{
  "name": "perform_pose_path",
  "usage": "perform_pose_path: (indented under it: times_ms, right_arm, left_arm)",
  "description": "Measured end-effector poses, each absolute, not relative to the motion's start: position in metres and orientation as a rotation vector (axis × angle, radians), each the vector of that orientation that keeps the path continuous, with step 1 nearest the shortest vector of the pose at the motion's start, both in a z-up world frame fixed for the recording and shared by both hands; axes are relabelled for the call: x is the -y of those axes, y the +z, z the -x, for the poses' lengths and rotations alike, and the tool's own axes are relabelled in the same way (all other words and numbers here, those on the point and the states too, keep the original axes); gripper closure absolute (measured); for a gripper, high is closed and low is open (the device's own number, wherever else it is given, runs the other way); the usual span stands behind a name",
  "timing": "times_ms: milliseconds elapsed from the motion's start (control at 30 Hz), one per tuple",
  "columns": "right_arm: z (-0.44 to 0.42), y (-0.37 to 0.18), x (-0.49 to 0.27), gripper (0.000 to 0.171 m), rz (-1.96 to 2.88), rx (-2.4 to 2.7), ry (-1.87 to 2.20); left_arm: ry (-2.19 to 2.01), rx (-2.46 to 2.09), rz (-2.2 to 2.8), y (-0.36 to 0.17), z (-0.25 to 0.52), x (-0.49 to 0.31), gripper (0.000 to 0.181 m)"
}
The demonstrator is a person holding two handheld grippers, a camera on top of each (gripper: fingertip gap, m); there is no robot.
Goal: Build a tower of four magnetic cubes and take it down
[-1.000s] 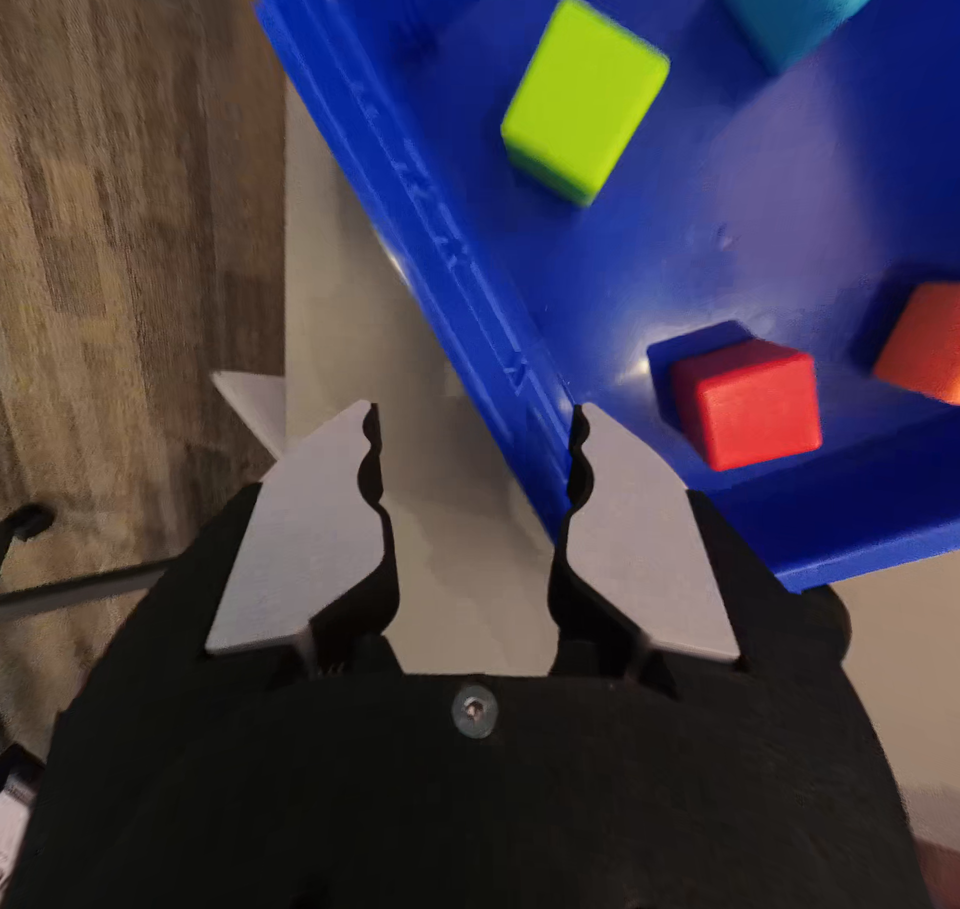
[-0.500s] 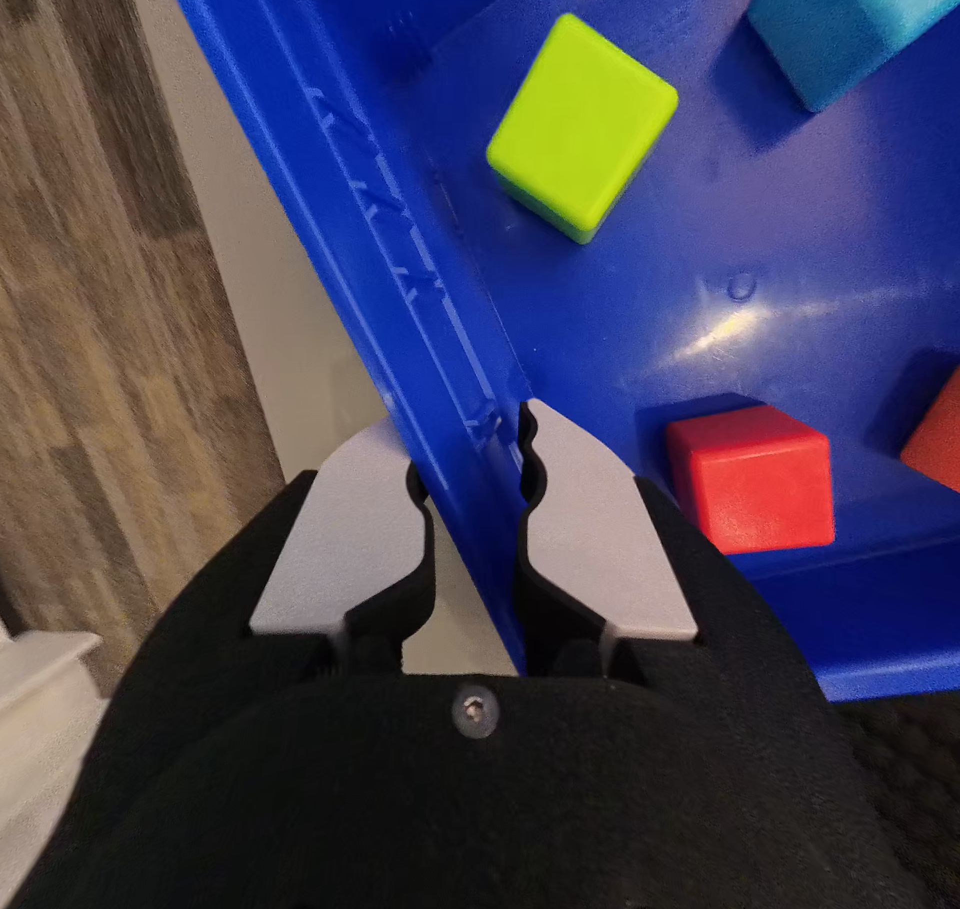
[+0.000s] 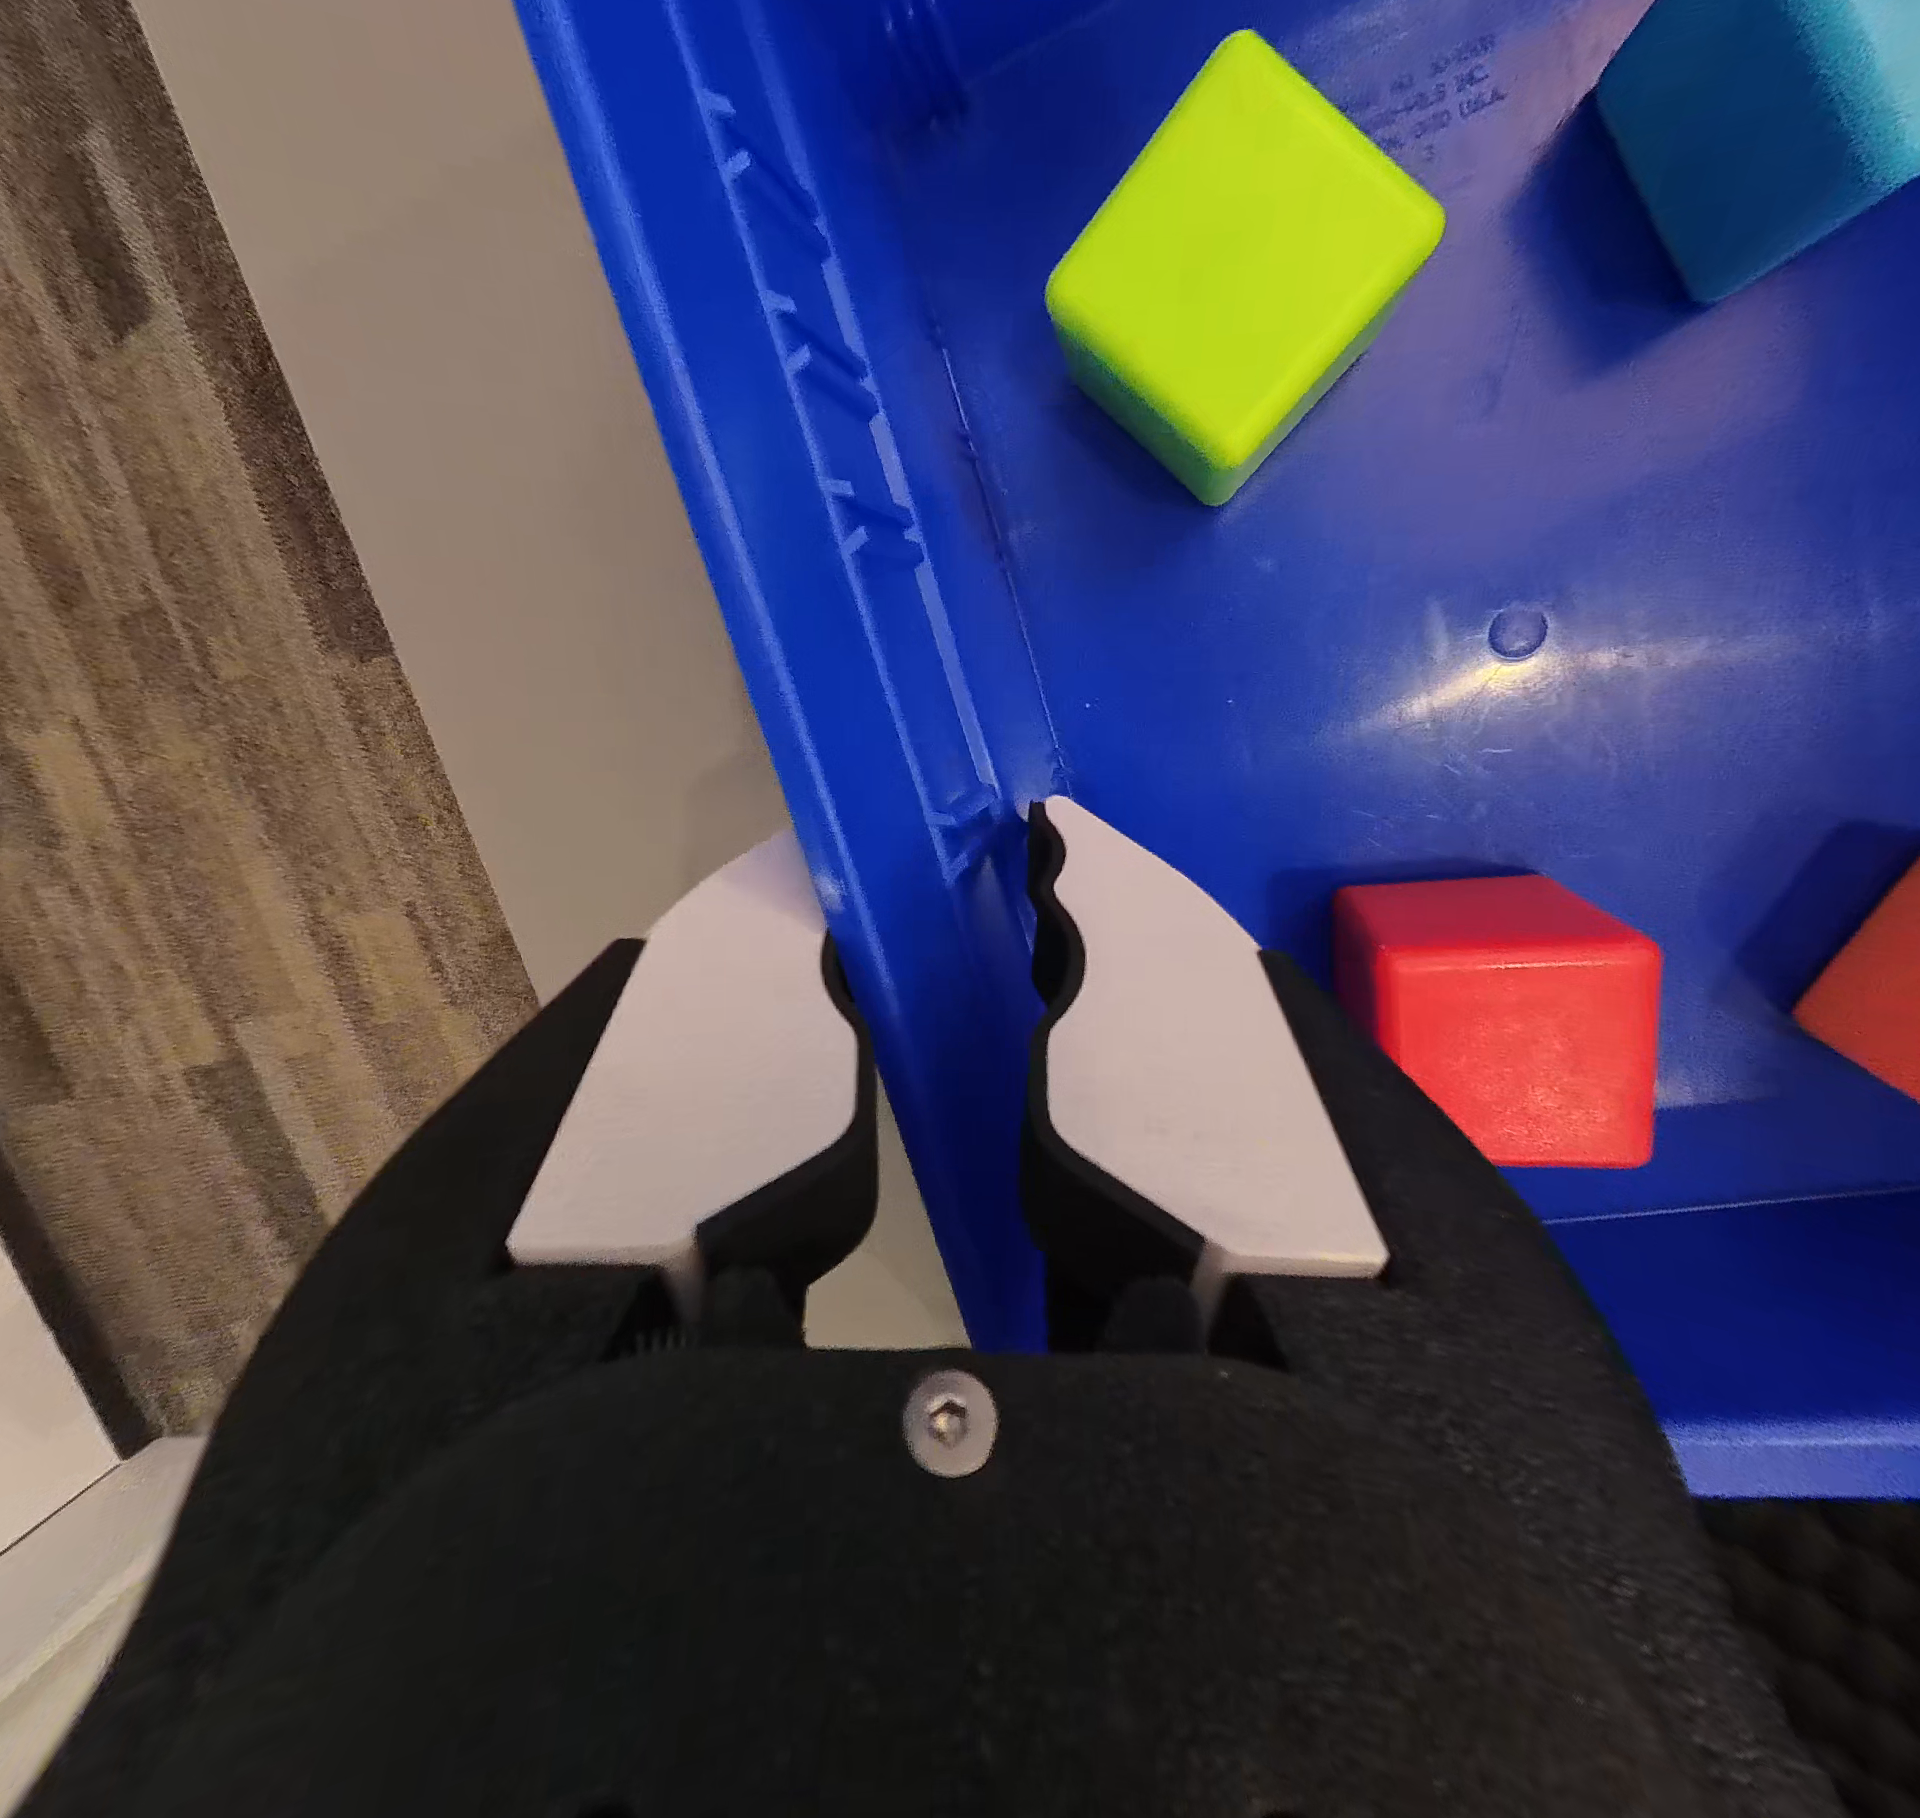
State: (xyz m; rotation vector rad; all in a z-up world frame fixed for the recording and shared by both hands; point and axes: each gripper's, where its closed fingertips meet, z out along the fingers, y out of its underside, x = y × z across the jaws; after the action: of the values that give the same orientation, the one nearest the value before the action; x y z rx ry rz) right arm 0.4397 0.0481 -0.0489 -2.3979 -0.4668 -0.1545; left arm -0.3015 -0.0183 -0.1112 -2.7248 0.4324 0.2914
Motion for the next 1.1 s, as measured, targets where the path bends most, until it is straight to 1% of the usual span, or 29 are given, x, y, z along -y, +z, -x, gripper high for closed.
perform_pose_path:
  times_ms: [67, 167, 300, 433, 600, 667, 767, 800, 867, 1000, 1100]
  right_arm:
    - [-0.44, -0.046, -0.049, 0.138, 2.381, 0.458, -0.156]
    - [-0.439, -0.039, -0.051, 0.136, 2.34, 0.45, -0.163]
    - [-0.443, -0.025, -0.055, 0.13, 2.271, 0.411, -0.198]
    - [-0.444, 0.0, -0.057, 0.125, 2.144, 0.383, -0.237]
    - [-0.434, 0.058, -0.053, 0.124, 1.829, 0.358, -0.255]
    - [-0.425, 0.076, -0.047, 0.111, 1.735, 0.364, -0.215]
    - [-0.414, 0.087, -0.043, 0.11, 1.667, 0.373, -0.15]
    - [-0.412, 0.089, -0.042, 0.11, 1.658, 0.375, -0.129]
    - [-0.407, 0.091, -0.042, 0.109, 1.645, 0.377, -0.098]
    - [-0.396, 0.106, -0.037, 0.111, 1.554, 0.376, -0.014]
    - [-0.389, 0.123, -0.028, 0.111, 1.455, 0.369, 0.059]
  left_arm:
    - [0.285, -0.437, 2.73, -0.112, 0.301, 0.021, 0.153]
    - [0.244, -0.433, 2.703, -0.105, 0.296, 0.022, 0.14]
    - [0.229, -0.396, 2.582, -0.07, 0.294, 0.024, 0.136]
    - [0.252, -0.345, 2.384, -0.015, 0.293, 0.032, 0.133]
    - [0.122, -0.333, 1.967, 0.076, 0.26, 0.041, 0.131]
    - [0.067, -0.362, 1.802, 0.106, 0.243, 0.048, 0.129]
    - [0.009, -0.351, 1.586, 0.142, 0.23, 0.06, 0.118]
    - [-0.025, -0.344, 1.524, 0.15, 0.226, 0.065, 0.112]
    - [-0.082, -0.35, 1.429, 0.161, 0.22, 0.073, 0.112]
    - [-0.112, -0.294, 1.398, 0.168, 0.227, 0.075, 0.108]
    - [-0.154, -0.316, 1.385, 0.168, 0.225, 0.078, 0.118]
